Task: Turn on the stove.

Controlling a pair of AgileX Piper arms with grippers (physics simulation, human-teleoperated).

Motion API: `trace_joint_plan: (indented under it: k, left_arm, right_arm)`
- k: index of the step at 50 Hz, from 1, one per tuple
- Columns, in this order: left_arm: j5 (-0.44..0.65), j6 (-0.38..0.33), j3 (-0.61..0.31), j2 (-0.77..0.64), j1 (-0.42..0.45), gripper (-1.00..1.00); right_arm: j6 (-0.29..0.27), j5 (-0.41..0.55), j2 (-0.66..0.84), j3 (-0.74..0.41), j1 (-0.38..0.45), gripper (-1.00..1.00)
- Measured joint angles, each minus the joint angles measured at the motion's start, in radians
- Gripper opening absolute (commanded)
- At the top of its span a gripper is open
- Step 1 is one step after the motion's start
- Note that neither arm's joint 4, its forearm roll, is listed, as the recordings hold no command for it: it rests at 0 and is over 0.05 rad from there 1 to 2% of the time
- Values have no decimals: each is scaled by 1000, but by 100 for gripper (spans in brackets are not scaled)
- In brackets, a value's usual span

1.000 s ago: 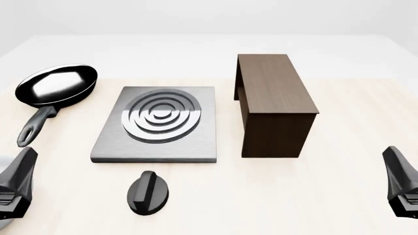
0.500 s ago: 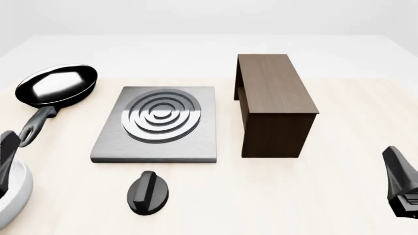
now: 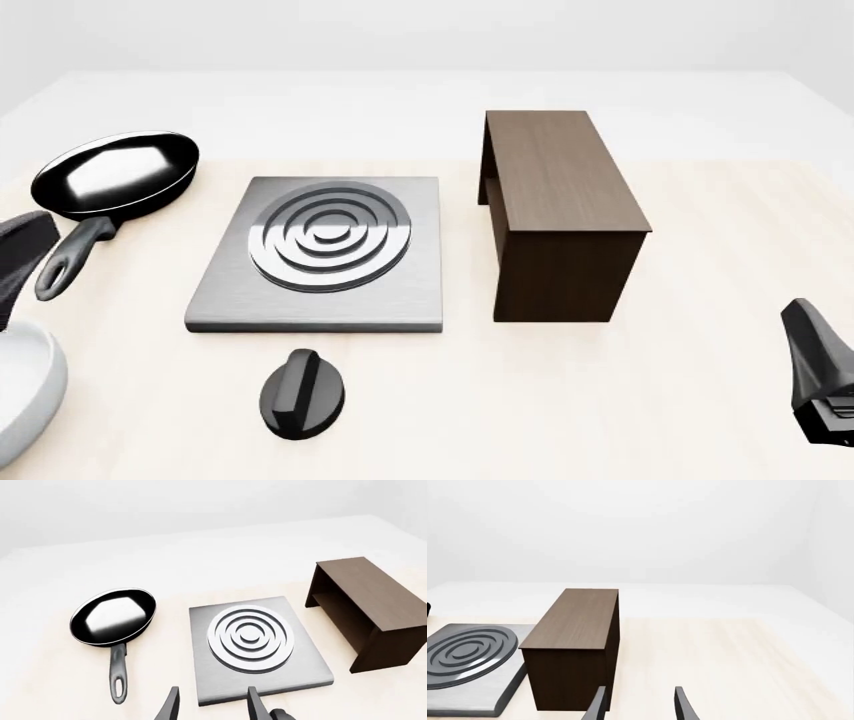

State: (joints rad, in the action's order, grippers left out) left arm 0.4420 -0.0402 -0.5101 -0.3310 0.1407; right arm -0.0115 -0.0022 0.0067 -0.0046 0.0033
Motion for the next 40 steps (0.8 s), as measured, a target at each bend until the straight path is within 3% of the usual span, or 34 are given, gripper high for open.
trace_joint_plan:
  k: [16, 40]
  left_arm:
    - [40, -16, -6, -137, 66, 100]
    - [-21, -9, 85, -271, 84, 100]
  right_arm:
    - [0, 0, 0, 0, 0, 100]
    - [0, 0, 0, 0, 0, 100]
